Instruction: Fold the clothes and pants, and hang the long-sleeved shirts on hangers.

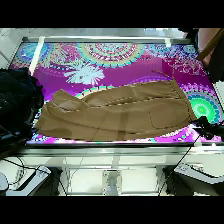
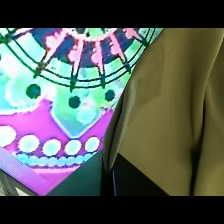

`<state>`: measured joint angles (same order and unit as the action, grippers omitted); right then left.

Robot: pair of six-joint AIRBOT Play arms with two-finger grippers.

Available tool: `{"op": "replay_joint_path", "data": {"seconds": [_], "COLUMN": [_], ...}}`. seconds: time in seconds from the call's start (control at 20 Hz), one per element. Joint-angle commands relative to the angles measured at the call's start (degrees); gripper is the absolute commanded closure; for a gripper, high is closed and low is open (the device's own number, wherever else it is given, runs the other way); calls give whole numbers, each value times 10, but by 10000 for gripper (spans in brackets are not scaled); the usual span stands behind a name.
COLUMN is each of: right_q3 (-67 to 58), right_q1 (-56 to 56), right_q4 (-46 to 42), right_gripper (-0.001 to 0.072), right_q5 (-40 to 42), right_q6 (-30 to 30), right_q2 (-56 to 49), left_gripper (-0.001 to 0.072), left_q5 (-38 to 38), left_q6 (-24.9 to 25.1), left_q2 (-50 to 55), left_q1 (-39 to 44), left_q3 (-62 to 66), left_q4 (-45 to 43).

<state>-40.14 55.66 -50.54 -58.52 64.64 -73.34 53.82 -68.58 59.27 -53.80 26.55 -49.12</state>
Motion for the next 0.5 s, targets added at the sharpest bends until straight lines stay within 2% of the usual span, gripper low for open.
{"op": "replay_joint_path", "data": {"seconds": [0.0, 0.2, 0.25, 0.3, 0.35, 0.45], "right_q3": [2, 2, 2, 2, 1, -14], "right_q1": [-21, -50, -55, -57, -56, -40], "right_q4": [70, 78, 79, 79, 81, 62], "right_gripper": [263, 271, 351, 538, 672, 684], "right_q5": [46, 85, 86, 86, 80, 37], "right_q6": [-39, -42, -42, -42, -42, -41], "right_q2": [-41, -48, -50, -50, -50, -47], "left_gripper": [696, 696, 696, 696, 696, 696], "left_q5": [0, -9, -11, -11, -7, 26], "left_q6": [-4, -4, -4, -4, -4, -5], "left_q2": [-2, -2, -2, -2, -2, -2], "left_q1": [0, 0, 0, 0, 0, 0], "left_q3": [1, 1, 1, 2, 7, 41], "left_q4": [-19, -19, -19, -19, -28, -66]}}
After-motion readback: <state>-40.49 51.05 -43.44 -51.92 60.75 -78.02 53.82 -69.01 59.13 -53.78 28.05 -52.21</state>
